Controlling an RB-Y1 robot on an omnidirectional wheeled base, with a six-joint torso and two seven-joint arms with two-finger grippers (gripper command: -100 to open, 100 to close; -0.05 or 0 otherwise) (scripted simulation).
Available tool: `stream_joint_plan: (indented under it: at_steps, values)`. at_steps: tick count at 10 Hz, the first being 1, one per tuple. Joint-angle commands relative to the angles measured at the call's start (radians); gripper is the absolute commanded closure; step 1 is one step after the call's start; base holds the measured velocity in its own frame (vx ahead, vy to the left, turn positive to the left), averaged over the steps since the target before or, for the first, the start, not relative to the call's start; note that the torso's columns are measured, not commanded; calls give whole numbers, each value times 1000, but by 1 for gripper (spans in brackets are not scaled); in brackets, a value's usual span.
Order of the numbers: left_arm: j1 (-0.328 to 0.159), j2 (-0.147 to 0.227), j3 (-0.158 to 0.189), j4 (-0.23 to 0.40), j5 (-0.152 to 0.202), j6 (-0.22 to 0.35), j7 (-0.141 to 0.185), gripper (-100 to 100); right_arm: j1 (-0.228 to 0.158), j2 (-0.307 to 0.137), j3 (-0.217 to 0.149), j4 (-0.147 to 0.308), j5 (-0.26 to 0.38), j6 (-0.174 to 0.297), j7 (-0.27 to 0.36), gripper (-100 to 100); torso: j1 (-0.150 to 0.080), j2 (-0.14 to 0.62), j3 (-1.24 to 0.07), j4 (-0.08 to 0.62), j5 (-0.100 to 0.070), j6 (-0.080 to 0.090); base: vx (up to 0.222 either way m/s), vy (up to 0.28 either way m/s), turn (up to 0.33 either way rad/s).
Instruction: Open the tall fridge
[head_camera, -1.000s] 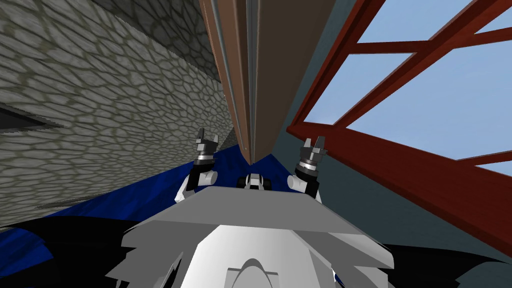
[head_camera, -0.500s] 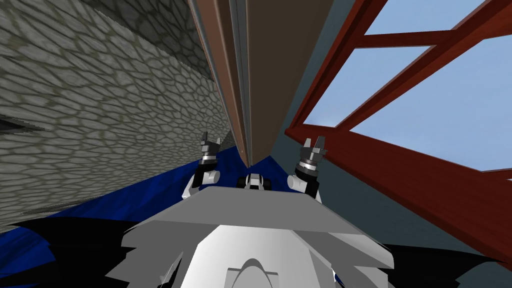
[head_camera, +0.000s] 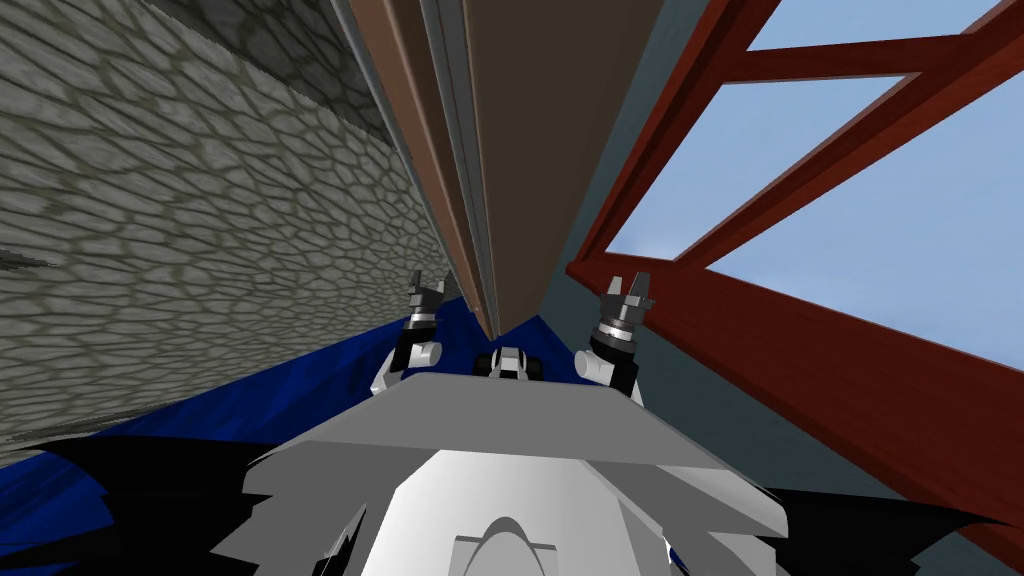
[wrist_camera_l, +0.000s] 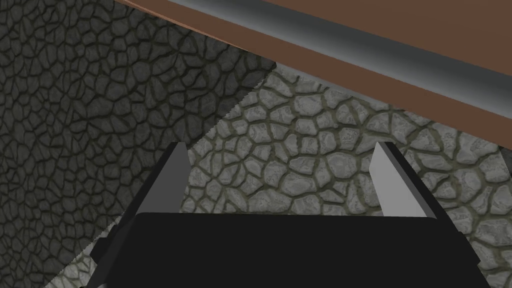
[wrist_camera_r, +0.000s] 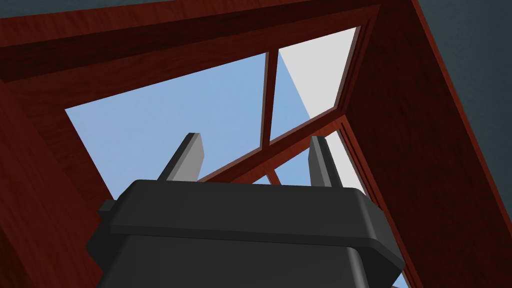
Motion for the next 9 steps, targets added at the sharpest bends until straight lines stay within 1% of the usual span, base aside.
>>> stream_joint_plan:
  at_steps: [1, 3, 4, 5, 6, 8, 9]
  values:
    - [-14, -6, 0, 61, 23, -11, 17, -100, 0, 0, 0, 0, 0, 0, 0, 0, 0, 0, 0, 0, 0, 0, 140, -84, 15]
    - [-22, -23, -1, 92, 34, -17, 24, -100, 0, 0, 0, 0, 0, 0, 0, 0, -1, -1, -1, 0, 0, 0, 117, -91, 9]
    - [-29, -51, -1, 121, 45, -22, 32, -100, 0, 0, 0, 0, 0, 0, 0, 0, -1, 0, 0, 0, 0, 0, 133, -98, 18]
    - [-32, -71, -1, 134, 50, -25, 35, -100, 0, 0, 0, 0, 0, 0, 0, 0, -1, -2, -1, 0, 0, 0, 111, -84, 53]
    - [-34, -93, -2, 146, 54, -27, 38, -100, 0, 0, 0, 0, 0, 0, 0, 0, 2, -9, -5, -3, 1, 4, 66, -71, -1]
    - [-38, -141, -2, 161, 60, -30, 42, -100, 0, 0, 0, 0, 0, 0, 0, 0, 8, -15, -8, -6, 4, 3, 40, -55, -8]
    - [-39, -156, -2, 164, 61, -30, 43, -100, 0, 0, 0, 0, 0, 0, 0, 0, 9, -16, -9, -7, 5, 2, 32, -23, 6]
